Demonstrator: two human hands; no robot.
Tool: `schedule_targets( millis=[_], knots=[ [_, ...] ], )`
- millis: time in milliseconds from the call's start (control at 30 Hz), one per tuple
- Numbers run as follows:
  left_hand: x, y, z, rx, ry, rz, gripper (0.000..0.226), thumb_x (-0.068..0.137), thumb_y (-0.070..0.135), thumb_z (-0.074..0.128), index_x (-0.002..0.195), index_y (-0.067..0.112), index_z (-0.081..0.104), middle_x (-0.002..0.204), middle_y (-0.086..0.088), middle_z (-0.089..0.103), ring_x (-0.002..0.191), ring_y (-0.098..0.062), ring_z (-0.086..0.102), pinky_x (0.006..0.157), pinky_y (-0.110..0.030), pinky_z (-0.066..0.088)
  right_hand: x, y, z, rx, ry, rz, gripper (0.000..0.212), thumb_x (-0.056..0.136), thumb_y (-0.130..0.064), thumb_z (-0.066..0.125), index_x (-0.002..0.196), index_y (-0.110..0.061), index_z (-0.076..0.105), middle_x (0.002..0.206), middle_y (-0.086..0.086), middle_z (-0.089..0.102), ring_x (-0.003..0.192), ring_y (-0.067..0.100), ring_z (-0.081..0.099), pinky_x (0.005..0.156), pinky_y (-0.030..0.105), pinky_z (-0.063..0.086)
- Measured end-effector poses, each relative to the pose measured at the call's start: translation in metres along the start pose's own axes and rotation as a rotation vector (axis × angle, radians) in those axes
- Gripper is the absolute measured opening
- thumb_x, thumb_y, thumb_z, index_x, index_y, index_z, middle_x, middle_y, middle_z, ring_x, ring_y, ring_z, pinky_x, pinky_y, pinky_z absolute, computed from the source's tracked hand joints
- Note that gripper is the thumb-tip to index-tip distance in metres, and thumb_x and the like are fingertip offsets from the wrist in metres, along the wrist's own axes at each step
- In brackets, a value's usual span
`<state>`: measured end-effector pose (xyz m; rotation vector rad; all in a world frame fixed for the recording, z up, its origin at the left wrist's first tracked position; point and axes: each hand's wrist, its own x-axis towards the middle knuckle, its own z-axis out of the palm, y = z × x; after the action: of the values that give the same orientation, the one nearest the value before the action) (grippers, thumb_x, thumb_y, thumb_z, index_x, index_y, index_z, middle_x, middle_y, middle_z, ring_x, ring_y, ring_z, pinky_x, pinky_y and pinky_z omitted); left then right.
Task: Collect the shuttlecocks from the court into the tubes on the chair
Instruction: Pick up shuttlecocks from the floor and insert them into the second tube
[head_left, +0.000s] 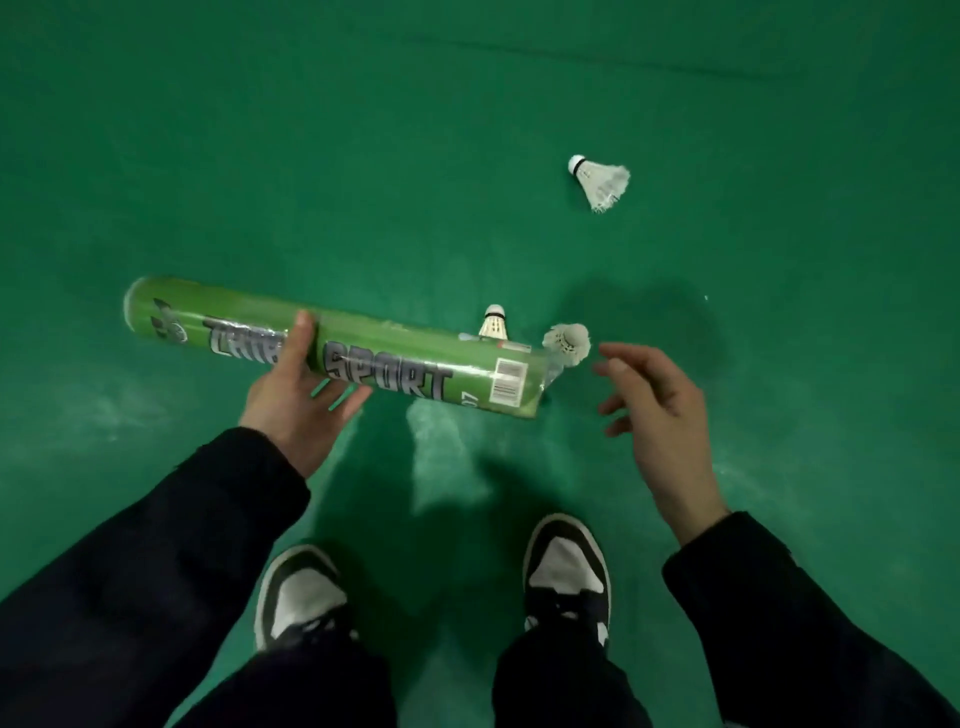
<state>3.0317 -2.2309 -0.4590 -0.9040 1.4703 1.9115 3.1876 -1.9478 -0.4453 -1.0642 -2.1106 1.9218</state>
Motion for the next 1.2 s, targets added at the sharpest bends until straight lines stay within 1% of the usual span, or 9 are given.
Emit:
schedule_targets(
  millis=[133, 233, 333, 467, 633, 700, 900, 1067, 1200],
  knots=[
    [0.047, 0.014, -0.004, -0.019, -0.047, 0.058, 0.063, 0.085, 0.056, 0.075, 0.136, 0.024, 0.059, 0.145, -0.011, 0.056, 0.126, -0.028, 0.059, 0.087, -0.041, 0.060, 0.075, 0.033, 0.012, -0.755, -0.114, -0.271, 0.064, 0.092, -0.043, 0.071, 0.149, -0.045, 0.042, 0.152, 0.000, 0.042, 0.127, 0.018, 0.049, 0.103, 0.033, 0.044],
    [0.059, 0.026, 0.004, -0.043, -0.097, 0.103, 0.042, 0.091, 0.052, 0.069, 0.122, 0.025, 0.061, 0.136, -0.009, 0.057, 0.123, -0.027, 0.059, 0.090, -0.042, 0.056, 0.107, 0.050, 0.024, -1.105, -0.250, -0.348, 0.050, 0.092, -0.037, 0.070, 0.140, -0.038, 0.055, 0.130, 0.000, 0.060, 0.117, 0.026, 0.057, 0.091, 0.034, 0.048],
    [0.051, 0.034, 0.002, -0.044, -0.094, 0.092, 0.043, 0.086, 0.055, 0.073, 0.115, 0.025, 0.062, 0.135, -0.009, 0.057, 0.124, -0.027, 0.061, 0.088, -0.042, 0.058, 0.095, 0.034, 0.018, -0.755, -0.075, -0.164, 0.033, 0.086, -0.028, 0.078, 0.119, -0.027, 0.069, 0.111, 0.002, 0.067, 0.101, 0.024, 0.065, 0.078, 0.027, 0.047],
    [0.050, 0.025, -0.010, -0.106, -0.066, 0.041, 0.084, 0.078, 0.062, 0.075, 0.148, 0.025, 0.049, 0.145, -0.013, 0.051, 0.129, -0.032, 0.058, 0.083, -0.039, 0.063, 0.045, -0.005, 0.018, 0.192, 0.100, -0.090, 0.063, 0.087, -0.009, 0.077, 0.128, -0.053, 0.060, 0.113, 0.009, 0.062, 0.099, 0.017, 0.060, 0.095, 0.028, 0.048],
    [0.053, 0.018, -0.019, -0.184, -0.102, -0.008, 0.086, 0.083, 0.066, 0.071, 0.151, 0.023, 0.042, 0.140, -0.021, 0.054, 0.121, -0.033, 0.063, 0.076, -0.036, 0.064, 0.021, -0.025, 0.073, 0.301, 0.047, -0.225, 0.044, 0.088, 0.006, 0.063, 0.121, -0.024, 0.069, 0.103, -0.005, 0.071, 0.093, 0.014, 0.064, 0.092, 0.040, 0.053],
    [0.043, 0.022, -0.021, -0.181, -0.116, -0.012, 0.092, 0.081, 0.067, 0.071, 0.155, 0.024, 0.038, 0.143, -0.023, 0.051, 0.120, -0.034, 0.064, 0.074, -0.034, 0.064, 0.015, -0.042, 0.084, 0.291, 0.061, -0.249, 0.039, 0.089, 0.009, 0.062, 0.118, -0.017, 0.064, 0.096, -0.015, 0.075, 0.084, 0.007, 0.066, 0.083, 0.032, 0.055],
    [0.022, 0.023, -0.034, -0.281, -0.065, -0.051, 0.090, 0.084, 0.063, 0.067, 0.157, 0.022, 0.034, 0.143, -0.024, 0.049, 0.119, -0.035, 0.063, 0.066, -0.034, 0.065, -0.003, -0.063, 0.089, -0.191, -0.207, -0.458, 0.079, 0.086, 0.007, 0.070, 0.137, -0.049, 0.048, 0.100, -0.006, 0.062, 0.072, 0.001, 0.055, 0.071, 0.014, 0.048],
    [0.023, 0.029, -0.042, -0.307, -0.066, -0.048, 0.080, 0.084, 0.063, 0.067, 0.146, 0.018, 0.045, 0.135, -0.021, 0.058, 0.113, -0.032, 0.067, 0.066, -0.034, 0.065, 0.004, -0.074, 0.090, 0.206, 0.096, -0.527, 0.035, 0.085, 0.004, 0.075, 0.100, -0.019, 0.053, 0.093, -0.006, 0.068, 0.081, 0.010, 0.065, 0.073, 0.024, 0.056],
    [0.017, 0.024, -0.038, -0.317, -0.076, -0.069, 0.081, 0.082, 0.061, 0.069, 0.145, 0.014, 0.047, 0.135, -0.022, 0.058, 0.113, -0.031, 0.067, 0.067, -0.035, 0.066, -0.002, -0.070, 0.103, 0.029, 0.039, -0.487, 0.008, 0.095, -0.013, 0.068, 0.096, -0.020, 0.065, 0.093, -0.014, 0.072, 0.080, 0.001, 0.064, 0.071, 0.020, 0.050]
  ],
)
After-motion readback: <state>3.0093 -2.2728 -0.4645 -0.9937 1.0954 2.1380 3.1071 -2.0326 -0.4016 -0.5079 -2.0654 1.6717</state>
